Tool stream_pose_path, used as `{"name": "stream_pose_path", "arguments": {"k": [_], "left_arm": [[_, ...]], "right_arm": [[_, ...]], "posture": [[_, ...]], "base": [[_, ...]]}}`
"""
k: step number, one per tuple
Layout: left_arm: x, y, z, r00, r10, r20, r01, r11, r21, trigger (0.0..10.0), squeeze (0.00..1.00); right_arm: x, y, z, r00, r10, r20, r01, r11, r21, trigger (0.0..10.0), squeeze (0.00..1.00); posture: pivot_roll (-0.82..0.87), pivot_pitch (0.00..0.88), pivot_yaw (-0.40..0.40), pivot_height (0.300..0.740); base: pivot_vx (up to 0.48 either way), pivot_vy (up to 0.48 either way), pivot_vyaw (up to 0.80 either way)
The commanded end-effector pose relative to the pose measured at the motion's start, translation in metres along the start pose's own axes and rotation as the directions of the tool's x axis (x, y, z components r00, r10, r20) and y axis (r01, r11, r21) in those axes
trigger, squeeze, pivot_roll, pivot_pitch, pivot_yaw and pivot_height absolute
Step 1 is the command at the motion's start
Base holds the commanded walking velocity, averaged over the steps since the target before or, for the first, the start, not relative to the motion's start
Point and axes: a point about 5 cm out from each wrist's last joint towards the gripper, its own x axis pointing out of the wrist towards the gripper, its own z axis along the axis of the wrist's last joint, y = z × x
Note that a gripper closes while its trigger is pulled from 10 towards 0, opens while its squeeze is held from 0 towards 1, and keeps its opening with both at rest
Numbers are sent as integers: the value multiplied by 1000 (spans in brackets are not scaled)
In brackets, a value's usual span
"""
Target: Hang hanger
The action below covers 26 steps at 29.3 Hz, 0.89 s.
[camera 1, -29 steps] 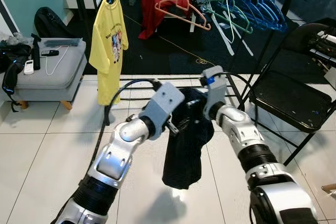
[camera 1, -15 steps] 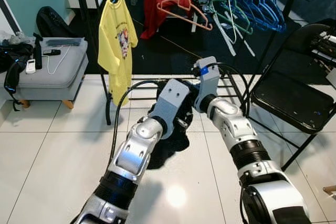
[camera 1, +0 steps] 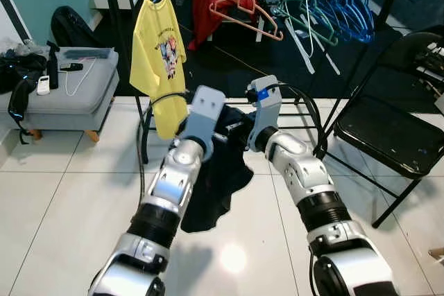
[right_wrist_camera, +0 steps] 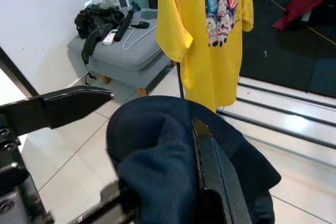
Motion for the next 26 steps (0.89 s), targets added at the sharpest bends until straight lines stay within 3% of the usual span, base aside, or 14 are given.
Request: {"name": "stream_pose_path", "arguments": {"k": [1,2,5,6,7,8,9,10,17,21,26], "left_arm": [[1,8,-6,999,45,-25,-44,999,13,10000,0],[2,14,-9,996,75,-49,-76,997,-10,10000,0],[2,14,-9,996,75,-49,-76,997,-10,10000,0],[2,19,-14,993,71,-90,-77,995,-67,10000,0],[2,19,-14,993,71,-90,-77,995,-67,10000,0],[2,20,-21,992,47,-120,-61,992,-108,7059,0],[2,20,-25,990,31,-137,-48,991,-128,5294,0],[2,19,-28,990,12,-142,-32,989,-142,0,0],[4,20,-32,991,11,-135,-29,990,-136,0,0],[4,22,-26,999,-11,-46,5,990,-140,0,0],[4,26,-23,1000,-10,-15,8,991,-132,0,0]], "right_arm": [[0,4,2,1000,14,13,-14,1000,13,0,0],[-1,5,2,1000,14,11,-14,1000,17,0,0],[-1,5,2,1000,14,11,-14,1000,17,0,0],[-2,6,1,1000,18,9,-18,999,26,0,0],[-2,6,1,1000,18,9,-18,999,26,0,0],[-2,8,1,1000,22,7,-22,999,31,0,0],[-3,9,1,1000,25,7,-26,999,35,0,0],[-3,10,2,1000,29,6,-30,999,38,0,0],[-4,11,4,999,47,9,-47,998,39,0,0],[-6,12,6,998,63,10,-64,997,42,0,0],[-7,10,6,998,61,10,-61,997,44,0,0]], "posture": [[-37,120,-13,740],[-39,117,-13,740],[-39,117,-13,740],[-39,116,-14,740],[-39,116,-14,740],[-40,115,-16,740],[-40,115,-16,740],[-41,119,-18,740],[-42,122,-20,740],[-44,127,-22,740],[-45,126,-22,740]], "base": [[0,0,0],[0,0,0],[0,0,0],[0,0,0],[0,0,0],[0,0,0],[0,0,0],[0,0,0],[0,0,0],[0,0,0],[0,0,0]]}}
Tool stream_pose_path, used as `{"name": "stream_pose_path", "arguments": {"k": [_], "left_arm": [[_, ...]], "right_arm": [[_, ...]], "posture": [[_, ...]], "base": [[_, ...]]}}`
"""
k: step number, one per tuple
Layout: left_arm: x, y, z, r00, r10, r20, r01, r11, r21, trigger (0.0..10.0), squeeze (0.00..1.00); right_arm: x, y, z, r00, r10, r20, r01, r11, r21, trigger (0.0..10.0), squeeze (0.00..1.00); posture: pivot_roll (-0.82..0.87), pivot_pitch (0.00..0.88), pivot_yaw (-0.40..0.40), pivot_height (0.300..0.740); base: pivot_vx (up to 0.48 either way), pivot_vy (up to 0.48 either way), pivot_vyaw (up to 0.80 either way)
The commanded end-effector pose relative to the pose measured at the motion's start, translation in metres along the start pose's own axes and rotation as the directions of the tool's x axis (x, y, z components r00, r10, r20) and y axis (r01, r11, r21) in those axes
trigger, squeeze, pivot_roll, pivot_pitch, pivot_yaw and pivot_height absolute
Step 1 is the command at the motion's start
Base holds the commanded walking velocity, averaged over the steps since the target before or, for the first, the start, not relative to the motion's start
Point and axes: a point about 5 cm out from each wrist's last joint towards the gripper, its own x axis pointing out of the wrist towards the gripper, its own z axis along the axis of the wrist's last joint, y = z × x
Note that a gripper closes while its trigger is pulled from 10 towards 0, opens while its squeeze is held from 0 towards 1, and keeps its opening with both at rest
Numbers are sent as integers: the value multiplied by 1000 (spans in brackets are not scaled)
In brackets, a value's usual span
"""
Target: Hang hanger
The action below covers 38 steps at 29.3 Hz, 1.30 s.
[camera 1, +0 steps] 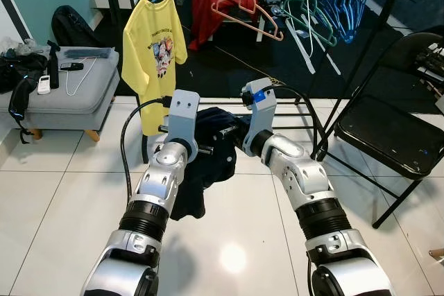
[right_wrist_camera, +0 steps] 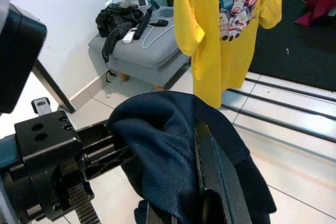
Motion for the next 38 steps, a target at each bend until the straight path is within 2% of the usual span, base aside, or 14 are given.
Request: {"name": "stream_pose_path", "arguments": {"k": [1,10,11,12,13,14,19,20,21,23,26,29,32,38], "left_arm": [[-1,7,-5,1000,15,-9,-15,1000,0,0,0],[-4,38,16,986,90,139,-125,956,264,0,0],[-4,43,21,982,88,170,-140,936,323,0,0],[-6,53,26,975,53,214,-147,880,451,0,0],[-6,53,26,975,53,214,-147,880,451,0,0],[-9,61,29,972,18,235,-147,825,546,0,0],[-16,80,33,964,20,264,-180,780,599,0,0],[-29,86,31,958,-164,236,-56,699,713,0,0],[-29,86,31,958,-164,236,-56,699,713,0,0],[-38,87,23,947,-282,150,51,597,801,0,0],[-39,88,19,947,-297,123,71,566,822,0,0],[-50,95,-3,934,-340,-111,263,442,858,0,0],[-54,101,-12,925,-326,-196,324,407,854,0,0],[-54,108,-18,928,-285,-240,343,404,848,0,0]], "right_arm": [[-3,-2,3,1000,-2,14,2,1000,11,0,0],[-8,-10,3,1000,-14,1,14,999,-48,0,0],[-9,-12,2,1000,-14,-4,14,998,-59,0,0],[-13,-16,0,1000,-23,-14,22,997,-68,0,0],[-13,-16,0,1000,-23,-14,22,997,-68,0,0],[-16,-20,-1,999,-31,-22,29,997,-75,0,0],[-21,-28,-2,998,-50,-32,47,995,-88,0,0],[-27,-40,0,995,-101,-27,96,986,-135,0,0],[-27,-40,0,995,-101,-27,96,986,-135,0,0],[-30,-47,2,991,-134,-19,129,977,-171,0,0],[-30,-49,2,990,-141,-17,135,974,-183,0,0],[-34,-60,13,977,-206,48,212,960,-183,0,0],[-36,-64,20,971,-226,81,237,956,-172,0,0],[-36,-66,24,969,-227,99,242,955,-173,0,0]], "posture": [[-45,126,-22,740],[-49,124,-28,740],[-49,125,-27,740],[-48,125,-27,740],[-48,125,-27,740],[-48,125,-27,740],[-48,127,-28,740],[-49,126,-28,740],[-49,126,-28,740],[-46,127,-30,740],[-46,127,-30,740],[-41,128,-30,740],[-42,128,-30,740],[-42,128,-31,740]], "base": [[0,0,0],[0,0,0],[0,0,0],[0,0,0],[0,0,0],[0,0,0],[0,0,0],[0,0,0],[0,0,0],[0,0,0],[0,0,0],[0,0,0],[0,0,0],[0,0,0]]}}
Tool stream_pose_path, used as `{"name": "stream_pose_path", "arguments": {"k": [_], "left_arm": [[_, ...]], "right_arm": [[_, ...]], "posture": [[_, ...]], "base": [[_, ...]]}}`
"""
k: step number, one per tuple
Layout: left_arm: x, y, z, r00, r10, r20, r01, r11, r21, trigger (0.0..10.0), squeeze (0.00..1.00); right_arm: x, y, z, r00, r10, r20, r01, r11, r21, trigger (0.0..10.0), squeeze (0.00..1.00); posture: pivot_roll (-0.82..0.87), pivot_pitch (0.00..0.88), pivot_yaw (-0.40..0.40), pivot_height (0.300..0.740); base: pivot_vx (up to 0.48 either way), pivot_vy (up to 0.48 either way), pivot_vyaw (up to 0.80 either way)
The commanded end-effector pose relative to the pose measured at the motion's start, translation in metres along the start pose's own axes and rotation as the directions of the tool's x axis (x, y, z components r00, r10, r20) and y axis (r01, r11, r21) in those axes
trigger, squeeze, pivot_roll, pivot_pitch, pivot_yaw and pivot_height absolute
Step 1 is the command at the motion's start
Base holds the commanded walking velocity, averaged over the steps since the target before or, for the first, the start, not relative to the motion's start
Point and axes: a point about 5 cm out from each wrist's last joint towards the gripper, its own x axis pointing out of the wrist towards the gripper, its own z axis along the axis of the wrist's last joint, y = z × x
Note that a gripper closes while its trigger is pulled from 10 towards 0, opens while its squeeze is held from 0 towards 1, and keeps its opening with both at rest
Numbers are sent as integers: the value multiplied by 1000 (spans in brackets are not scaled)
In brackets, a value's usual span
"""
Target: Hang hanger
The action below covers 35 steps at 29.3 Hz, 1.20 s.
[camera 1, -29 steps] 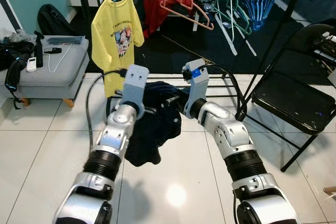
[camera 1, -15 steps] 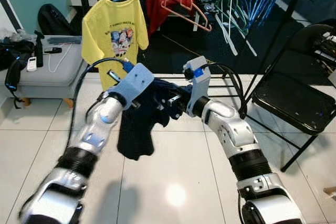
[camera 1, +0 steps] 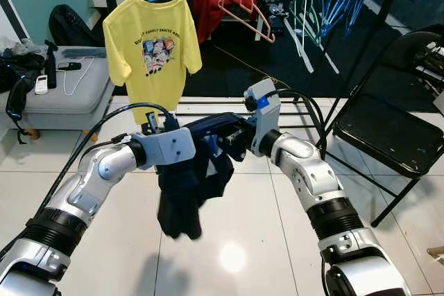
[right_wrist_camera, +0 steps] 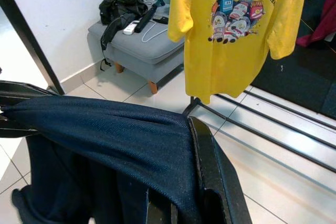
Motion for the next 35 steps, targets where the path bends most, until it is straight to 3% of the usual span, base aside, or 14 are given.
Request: {"name": "stream_pose_path", "arguments": {"k": [1,12,15,17,23,24,27,28,29,30,31,32,34,35], "left_arm": [[-29,-8,-49,964,-66,-257,62,998,-26,0,0],[-17,4,-35,979,41,-198,-110,929,-353,0,0],[-15,3,-30,987,24,-158,-86,913,-400,0,0],[-19,-4,-20,990,-120,-67,76,884,-462,0,0],[-26,-9,-17,971,-238,-35,196,867,-458,0,0],[-29,-9,-17,964,-263,-30,221,864,-453,0,0],[-31,-9,-15,960,-281,-15,244,859,-451,0,0],[-34,-8,-11,952,-306,11,276,842,-463,0,0],[-34,-8,-11,952,-306,11,276,842,-463,0,0],[-36,-9,-5,940,-337,49,317,816,-483,0,0],[-36,-9,-5,940,-337,49,317,816,-483,0,0],[-38,-10,3,921,-378,96,371,774,-514,0,0],[-38,-10,3,921,-378,96,371,774,-514,0,0],[-41,-11,9,899,-418,130,418,731,-540,0,0]], "right_arm": [[-28,-53,14,962,-264,61,266,964,-14,0,0],[-26,-50,14,967,-245,74,244,970,14,0,0],[-26,-50,13,966,-245,76,244,969,20,0,0],[-26,-53,13,960,-269,84,267,963,37,0,0],[-27,-56,13,954,-287,90,284,958,43,0,0],[-27,-56,14,954,-286,91,282,958,46,0,1000],[-27,-57,13,955,-284,86,280,958,56,0,1000],[-27,-57,12,955,-286,79,282,958,60,1961,1000],[-27,-57,12,955,-286,79,282,958,60,1961,1000],[-27,-59,8,948,-313,63,310,949,51,10000,1000],[-27,-59,8,948,-313,63,310,949,51,10000,1000],[-28,-63,2,937,-346,43,343,937,65,10000,467],[-28,-63,2,937,-346,43,343,937,65,10000,467],[-30,-66,-3,924,-381,29,377,923,79,10000,0]], "posture": [[-42,128,-31,740],[-43,128,-32,740],[-43,128,-32,740],[-44,122,-24,740],[-42,117,-24,740],[-41,115,-24,740],[-38,113,-26,740],[-37,109,-26,740],[-37,109,-26,740],[-34,106,-26,740],[-34,106,-26,740],[-28,102,-24,740],[-28,102,-24,740],[-27,99,-21,740]], "base": [[0,0,0],[0,0,0],[0,0,0],[0,0,0],[0,0,0],[0,0,0],[0,0,0],[0,0,0],[0,0,0],[0,0,0],[0,0,0],[0,0,0],[0,0,0],[0,0,0]]}}
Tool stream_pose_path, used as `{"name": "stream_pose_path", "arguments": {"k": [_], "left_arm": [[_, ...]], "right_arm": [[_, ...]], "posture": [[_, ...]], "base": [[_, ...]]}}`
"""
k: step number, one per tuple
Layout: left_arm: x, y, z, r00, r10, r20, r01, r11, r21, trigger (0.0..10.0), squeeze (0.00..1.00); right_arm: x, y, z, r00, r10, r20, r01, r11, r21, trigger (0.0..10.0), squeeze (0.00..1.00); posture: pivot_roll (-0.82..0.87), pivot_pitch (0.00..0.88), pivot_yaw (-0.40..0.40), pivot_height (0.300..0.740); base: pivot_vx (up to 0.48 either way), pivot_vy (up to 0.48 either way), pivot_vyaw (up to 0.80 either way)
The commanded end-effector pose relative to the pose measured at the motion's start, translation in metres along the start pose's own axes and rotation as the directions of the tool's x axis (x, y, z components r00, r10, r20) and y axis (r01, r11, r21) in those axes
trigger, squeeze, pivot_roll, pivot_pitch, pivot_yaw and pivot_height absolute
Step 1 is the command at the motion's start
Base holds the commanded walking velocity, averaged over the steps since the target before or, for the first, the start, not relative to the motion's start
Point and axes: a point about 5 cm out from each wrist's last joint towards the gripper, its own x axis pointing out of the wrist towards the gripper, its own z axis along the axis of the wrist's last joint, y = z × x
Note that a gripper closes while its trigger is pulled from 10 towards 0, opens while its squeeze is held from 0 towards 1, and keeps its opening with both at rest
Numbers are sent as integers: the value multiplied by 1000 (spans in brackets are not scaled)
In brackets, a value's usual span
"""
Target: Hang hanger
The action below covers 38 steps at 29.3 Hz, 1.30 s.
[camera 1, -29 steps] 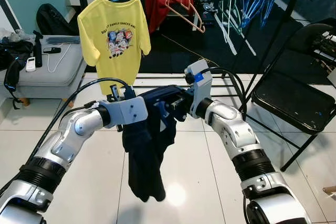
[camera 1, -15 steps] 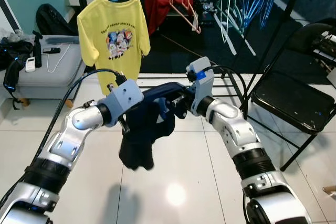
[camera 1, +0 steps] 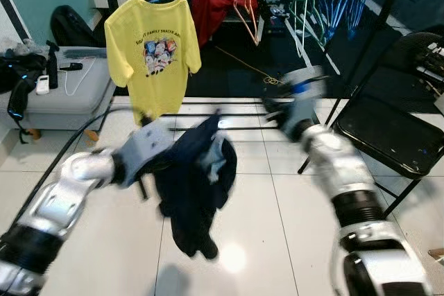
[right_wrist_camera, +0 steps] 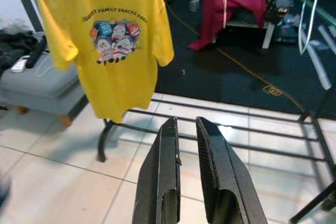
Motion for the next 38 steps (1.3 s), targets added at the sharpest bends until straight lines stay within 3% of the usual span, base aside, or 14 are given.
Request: {"name": "stream_pose_path", "arguments": {"k": [1,10,12,20,23,25,27,29,31,34,35,36,37,38], "left_arm": [[-2,-4,16,997,-66,42,66,998,5,0,0],[-2,-3,25,992,-86,90,88,996,-19,0,0],[0,0,34,982,-51,182,40,997,66,0,0],[-5,4,38,982,-40,187,7,985,173,0,0],[-15,13,31,999,-4,54,-16,935,355,0,0],[-15,13,31,999,-4,54,-16,935,355,0,0],[-18,17,27,999,32,1,-29,894,447,0,0],[-18,17,27,999,32,1,-29,894,447,0,0],[-19,29,19,992,128,10,-112,824,556,0,0],[-19,29,19,992,128,10,-112,824,556,0,0],[-20,36,20,979,192,63,-191,778,599,0,0],[-20,39,20,969,226,104,-241,749,617,0,0],[-20,39,22,964,222,146,-264,733,627,0,0],[-20,39,22,964,222,146,-264,733,627,0,0]], "right_arm": [[1,3,-10,1000,-14,-28,14,1000,13,10000,0],[-8,-11,-25,994,-100,-54,102,994,29,10000,0],[-13,1,-36,998,17,-58,-16,1000,19,10000,0],[-20,23,-46,977,213,-16,-213,977,27,10000,0],[-35,25,-52,944,330,17,-330,944,-27,10000,0],[-35,25,-52,944,330,17,-330,944,-27,10000,0],[-41,20,-51,936,351,26,-349,935,-60,10000,0],[-41,20,-51,936,351,26,-349,935,-60,10000,0],[-47,16,-59,918,394,-39,-392,892,-224,10000,0],[-47,16,-59,918,394,-39,-392,892,-224,10000,0],[-51,16,-66,895,438,-82,-443,857,-265,10000,0],[-54,14,-71,876,470,-110,-481,839,-254,10000,380],[-56,12,-73,855,508,-107,-519,829,-207,10000,1000],[-56,12,-73,855,508,-107,-519,829,-207,10000,1000]], "posture": [[-27,99,-21,740],[-29,106,-12,740],[-26,111,-8,740],[-23,112,1,740],[-24,116,5,740],[-24,116,5,740],[-25,116,6,740],[-25,116,6,740],[-28,117,9,740],[-28,117,9,740],[-27,117,7,740],[-26,117,4,740],[-26,118,1,740],[-26,118,1,740]], "base": [[0,0,0],[0,0,0],[0,0,0],[0,0,0],[0,0,0],[0,0,0],[0,0,0],[0,0,0],[0,0,0],[0,0,0],[0,0,0],[0,0,0],[0,0,0],[0,0,0]]}}
